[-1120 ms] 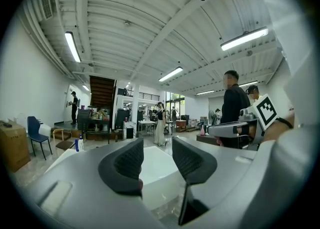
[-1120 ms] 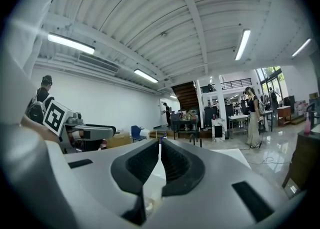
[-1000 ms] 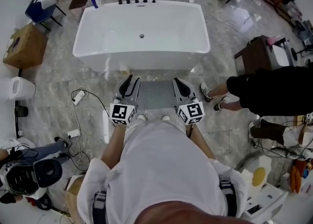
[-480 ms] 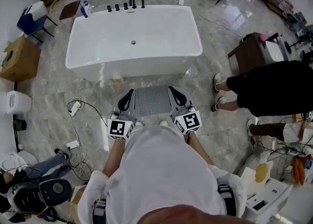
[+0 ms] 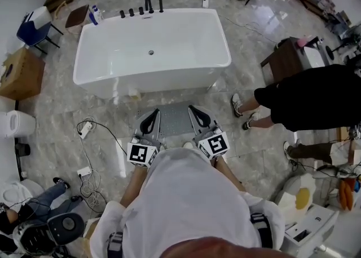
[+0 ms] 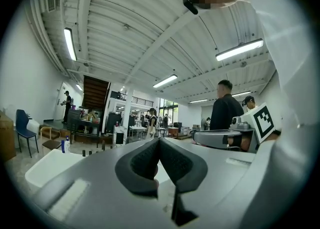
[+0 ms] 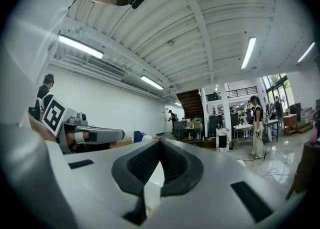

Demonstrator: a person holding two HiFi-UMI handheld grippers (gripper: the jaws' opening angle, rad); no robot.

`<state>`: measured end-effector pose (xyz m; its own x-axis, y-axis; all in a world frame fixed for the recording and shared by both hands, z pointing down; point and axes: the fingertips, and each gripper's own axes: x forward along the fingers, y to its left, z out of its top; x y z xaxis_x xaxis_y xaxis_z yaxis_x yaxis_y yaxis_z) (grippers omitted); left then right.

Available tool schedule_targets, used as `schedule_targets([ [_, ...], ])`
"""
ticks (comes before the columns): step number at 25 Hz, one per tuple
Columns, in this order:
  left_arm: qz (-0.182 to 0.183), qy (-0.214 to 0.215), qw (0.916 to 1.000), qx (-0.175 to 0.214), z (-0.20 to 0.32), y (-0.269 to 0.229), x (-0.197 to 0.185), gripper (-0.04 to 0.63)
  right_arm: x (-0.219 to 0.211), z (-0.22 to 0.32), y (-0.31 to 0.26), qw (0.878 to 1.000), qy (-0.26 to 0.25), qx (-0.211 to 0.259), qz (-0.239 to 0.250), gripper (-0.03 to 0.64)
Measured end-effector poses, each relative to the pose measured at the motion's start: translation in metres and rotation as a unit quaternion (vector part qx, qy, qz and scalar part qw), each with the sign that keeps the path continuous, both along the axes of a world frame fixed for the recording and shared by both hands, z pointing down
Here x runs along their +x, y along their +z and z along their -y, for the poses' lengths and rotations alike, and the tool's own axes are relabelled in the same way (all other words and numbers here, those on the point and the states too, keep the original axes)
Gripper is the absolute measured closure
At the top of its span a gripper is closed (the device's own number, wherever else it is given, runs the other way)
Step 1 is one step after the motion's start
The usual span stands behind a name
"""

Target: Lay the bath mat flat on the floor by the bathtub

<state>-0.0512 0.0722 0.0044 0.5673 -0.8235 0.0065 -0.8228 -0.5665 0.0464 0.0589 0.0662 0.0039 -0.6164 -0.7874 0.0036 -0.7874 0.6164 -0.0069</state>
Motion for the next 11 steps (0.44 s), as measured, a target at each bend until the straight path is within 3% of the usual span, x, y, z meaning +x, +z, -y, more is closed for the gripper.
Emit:
schedule_targets([
  [11, 0.007, -0.005, 1.0000, -0.003, -0.005, 0.000, 0.014, 0.597, 0.026, -0.008, -0.002, 1.000, 0.000, -0.004, 0.009, 0.617],
])
